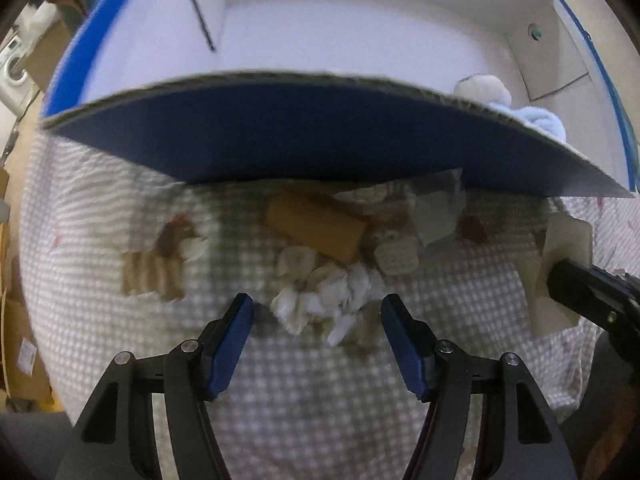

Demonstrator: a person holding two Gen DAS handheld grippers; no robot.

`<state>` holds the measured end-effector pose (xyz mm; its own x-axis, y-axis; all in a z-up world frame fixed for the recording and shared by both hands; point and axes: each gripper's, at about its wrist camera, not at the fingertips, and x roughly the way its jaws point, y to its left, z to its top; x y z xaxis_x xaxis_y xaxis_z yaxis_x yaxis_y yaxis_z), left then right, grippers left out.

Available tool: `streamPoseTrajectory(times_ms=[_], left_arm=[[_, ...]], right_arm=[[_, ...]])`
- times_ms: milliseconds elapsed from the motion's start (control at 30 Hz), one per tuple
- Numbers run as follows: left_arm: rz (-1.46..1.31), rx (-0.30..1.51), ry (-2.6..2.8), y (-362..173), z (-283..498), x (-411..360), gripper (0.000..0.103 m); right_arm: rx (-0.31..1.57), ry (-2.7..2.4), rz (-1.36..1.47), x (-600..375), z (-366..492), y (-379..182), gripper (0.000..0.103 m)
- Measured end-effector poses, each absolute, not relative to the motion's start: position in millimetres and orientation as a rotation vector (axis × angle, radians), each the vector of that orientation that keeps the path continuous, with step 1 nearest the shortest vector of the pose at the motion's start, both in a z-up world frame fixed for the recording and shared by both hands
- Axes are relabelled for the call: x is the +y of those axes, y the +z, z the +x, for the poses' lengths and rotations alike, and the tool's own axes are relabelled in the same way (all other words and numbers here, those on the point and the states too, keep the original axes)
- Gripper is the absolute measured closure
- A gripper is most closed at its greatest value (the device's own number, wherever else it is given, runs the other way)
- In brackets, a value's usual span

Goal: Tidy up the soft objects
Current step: 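Grasp the white crumpled paper with the left gripper while the right gripper grasps the beige translucent packet, then lift and carry the white paper and beige packet over the box with both grippers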

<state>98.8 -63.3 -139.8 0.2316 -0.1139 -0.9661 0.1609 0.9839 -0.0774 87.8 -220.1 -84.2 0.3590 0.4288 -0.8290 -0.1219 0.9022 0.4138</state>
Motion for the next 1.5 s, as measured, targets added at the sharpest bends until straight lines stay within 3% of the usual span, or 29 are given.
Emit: streamPoseTrajectory(times_ms=[100, 200, 967, 1233, 1500], left_arm=[[0.022, 1.319, -0.238, -139, 100, -69, 0.082], [0.001, 1.335, -0.295, -136, 93, -73, 0.092], [-0.032, 1.235, -0.101, -82, 44, -20, 0.093], [-0.029, 1.206, -0.032, -86, 41, -9, 0.093], [-0.051, 1.075, 0.014, -62, 36, -6, 0.093]], right_arm=[[1.158, 0.349, 0.312, -221, 89, -87, 0.093], [1.163, 0.338, 0.318, -225, 88, -86, 0.093], [1.109, 0.342, 0.224, -217, 75, -75, 0.093], [1.061, 0.373, 0.192, -210, 69, -67, 0.093], [1.011, 0.417, 0.185, -208, 65, -57, 0.093]])
